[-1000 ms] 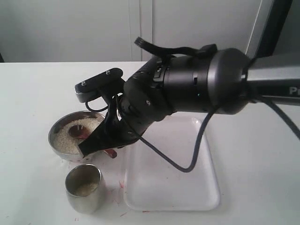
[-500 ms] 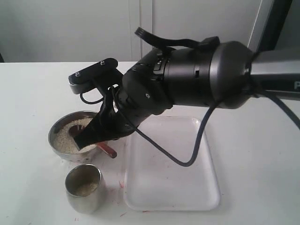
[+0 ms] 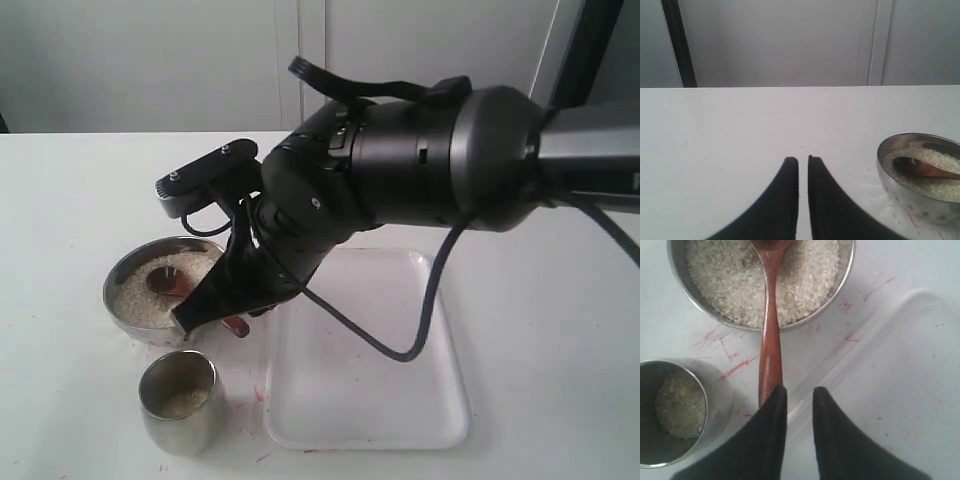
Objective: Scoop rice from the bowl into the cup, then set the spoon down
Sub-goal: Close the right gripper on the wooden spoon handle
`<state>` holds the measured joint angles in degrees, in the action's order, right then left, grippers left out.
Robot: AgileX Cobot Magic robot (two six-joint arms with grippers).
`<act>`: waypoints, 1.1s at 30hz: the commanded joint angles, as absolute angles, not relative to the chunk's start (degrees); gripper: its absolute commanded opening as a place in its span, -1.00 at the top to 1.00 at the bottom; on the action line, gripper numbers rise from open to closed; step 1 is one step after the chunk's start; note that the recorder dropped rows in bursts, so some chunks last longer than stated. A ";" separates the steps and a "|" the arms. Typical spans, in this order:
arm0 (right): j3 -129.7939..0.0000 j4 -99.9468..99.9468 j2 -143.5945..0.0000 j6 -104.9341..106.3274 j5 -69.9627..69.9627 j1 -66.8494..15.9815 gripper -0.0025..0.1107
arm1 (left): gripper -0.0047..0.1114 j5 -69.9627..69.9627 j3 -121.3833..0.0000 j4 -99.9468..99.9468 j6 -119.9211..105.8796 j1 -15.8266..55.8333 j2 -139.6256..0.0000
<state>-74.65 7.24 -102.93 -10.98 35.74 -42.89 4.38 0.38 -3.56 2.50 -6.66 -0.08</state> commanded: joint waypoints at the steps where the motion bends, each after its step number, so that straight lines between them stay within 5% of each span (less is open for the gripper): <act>1: -74.76 7.00 -101.18 -10.26 35.85 -42.90 0.46 | 0.67 4.66 0.00 -3.83 2.81 -6.36 0.00; 15: -74.76 3.08 -99.06 -7.14 34.58 -46.70 0.17 | 0.67 4.66 0.00 -3.83 2.81 -6.36 0.00; 33: -80.77 5.08 -109.33 -7.65 35.82 -44.89 0.17 | 0.67 4.66 0.00 -3.83 2.81 -6.36 0.00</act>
